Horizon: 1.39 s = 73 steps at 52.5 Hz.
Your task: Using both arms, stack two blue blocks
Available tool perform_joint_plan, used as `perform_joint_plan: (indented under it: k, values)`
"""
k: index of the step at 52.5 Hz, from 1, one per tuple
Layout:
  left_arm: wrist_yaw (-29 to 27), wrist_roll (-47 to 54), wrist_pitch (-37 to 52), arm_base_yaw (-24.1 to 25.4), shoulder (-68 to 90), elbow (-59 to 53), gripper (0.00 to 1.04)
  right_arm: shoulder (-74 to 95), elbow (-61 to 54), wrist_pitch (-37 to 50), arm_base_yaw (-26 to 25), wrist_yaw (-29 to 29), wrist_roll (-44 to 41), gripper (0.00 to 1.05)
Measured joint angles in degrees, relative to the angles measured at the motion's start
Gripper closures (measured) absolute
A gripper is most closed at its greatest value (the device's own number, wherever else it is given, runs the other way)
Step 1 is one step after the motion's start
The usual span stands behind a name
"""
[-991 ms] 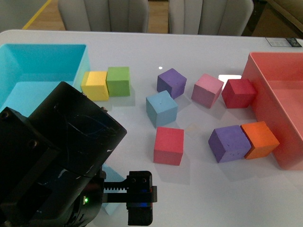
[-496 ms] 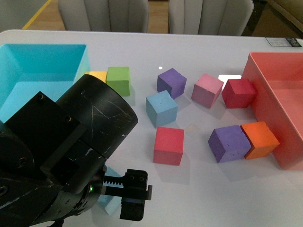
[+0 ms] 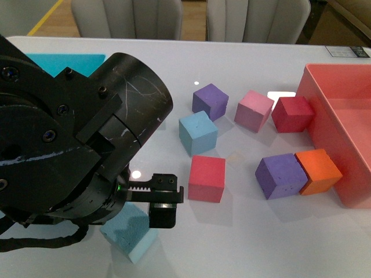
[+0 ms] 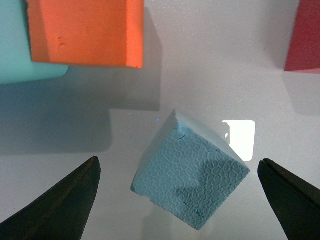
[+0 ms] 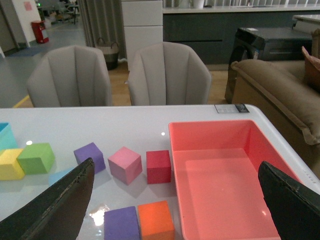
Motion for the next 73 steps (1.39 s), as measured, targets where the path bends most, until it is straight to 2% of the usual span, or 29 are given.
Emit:
perform_joint_plan:
  k: [14,27,73]
  values:
    - [1.5,12.3,4.6,-3.1,0.0,-4.0,0.09,0.0,0.0,0.0,0.0,0.0,0.0,0.09]
    - [-0.1,20.0,7.8,-2.8,0.4,-5.9,0.09,0.0,0.0,0.0,0.0,0.0,0.0,0.09]
    - [1.5,21.9,8.1,-3.9,2.9,-5.7,0.09,0.0,0.0,0.0,0.0,0.0,0.0,0.09]
